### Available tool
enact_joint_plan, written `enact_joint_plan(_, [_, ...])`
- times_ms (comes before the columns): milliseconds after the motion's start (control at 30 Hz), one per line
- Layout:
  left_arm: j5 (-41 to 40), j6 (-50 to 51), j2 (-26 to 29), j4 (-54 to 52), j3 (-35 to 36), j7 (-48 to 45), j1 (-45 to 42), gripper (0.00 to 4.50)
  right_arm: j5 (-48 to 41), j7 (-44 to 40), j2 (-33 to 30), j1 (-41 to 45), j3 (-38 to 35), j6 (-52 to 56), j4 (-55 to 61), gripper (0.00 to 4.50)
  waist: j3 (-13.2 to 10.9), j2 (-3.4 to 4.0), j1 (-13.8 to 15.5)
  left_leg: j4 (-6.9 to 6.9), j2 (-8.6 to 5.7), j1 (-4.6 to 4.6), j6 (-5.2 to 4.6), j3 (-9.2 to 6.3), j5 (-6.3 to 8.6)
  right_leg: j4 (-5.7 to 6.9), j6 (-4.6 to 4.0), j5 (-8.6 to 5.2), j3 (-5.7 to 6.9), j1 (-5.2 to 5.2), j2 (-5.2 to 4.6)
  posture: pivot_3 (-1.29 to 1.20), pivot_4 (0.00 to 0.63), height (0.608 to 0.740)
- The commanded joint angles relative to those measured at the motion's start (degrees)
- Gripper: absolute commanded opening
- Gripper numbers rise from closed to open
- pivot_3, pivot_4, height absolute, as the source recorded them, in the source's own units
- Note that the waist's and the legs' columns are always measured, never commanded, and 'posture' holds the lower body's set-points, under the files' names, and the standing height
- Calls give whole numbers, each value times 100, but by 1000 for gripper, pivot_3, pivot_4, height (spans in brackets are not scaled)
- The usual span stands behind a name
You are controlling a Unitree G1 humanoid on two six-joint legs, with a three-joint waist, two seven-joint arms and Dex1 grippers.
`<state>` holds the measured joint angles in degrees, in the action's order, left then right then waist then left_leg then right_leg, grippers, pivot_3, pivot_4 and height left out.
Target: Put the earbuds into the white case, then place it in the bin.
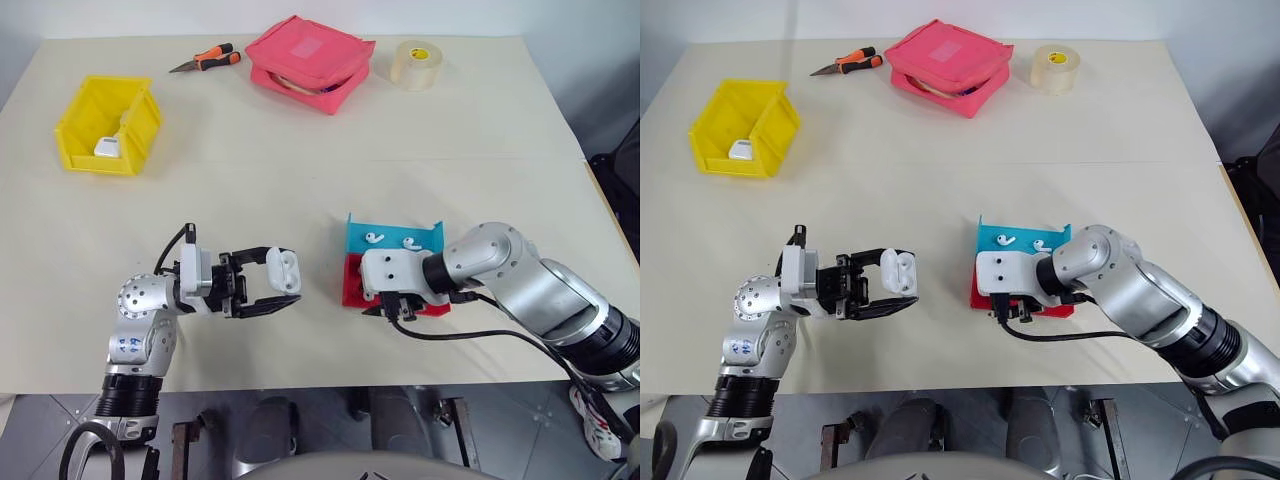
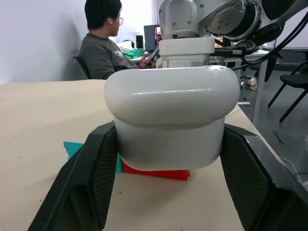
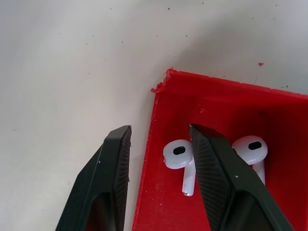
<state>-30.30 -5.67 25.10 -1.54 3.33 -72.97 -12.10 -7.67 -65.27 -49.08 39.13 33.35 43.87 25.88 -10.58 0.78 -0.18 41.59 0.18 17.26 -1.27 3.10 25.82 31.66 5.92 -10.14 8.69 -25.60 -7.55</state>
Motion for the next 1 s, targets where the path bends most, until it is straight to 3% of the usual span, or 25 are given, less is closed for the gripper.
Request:
enact_joint_plan(33, [-158, -30, 44, -260, 73, 36, 83, 2795, 122, -67, 22, 69, -58, -103, -18, 1972, 0, 0, -1, 0, 0, 0, 0, 0, 0, 0, 0, 0, 0, 0, 0, 0, 150, 740])
enact_joint_plan(967, [-98, -73, 50, -118, 72, 71, -40, 2795, 681, -453, 165, 232, 103, 119, -149, 1972, -3, 5, -3, 0, 0, 4, 2, -15, 0, -2, -1, 0, 6, 0, -1, 0, 150, 740])
enact_joint_plan(1000, [-99, -73, 52, -125, 76, 75, -36, 2795, 685, -452, 188, 237, 102, 126, -154, 1789, -3, 5, -4, 0, 0, 3, 2, -15, 0, -2, 0, 0, 6, 0, -1, 0, 150, 740])
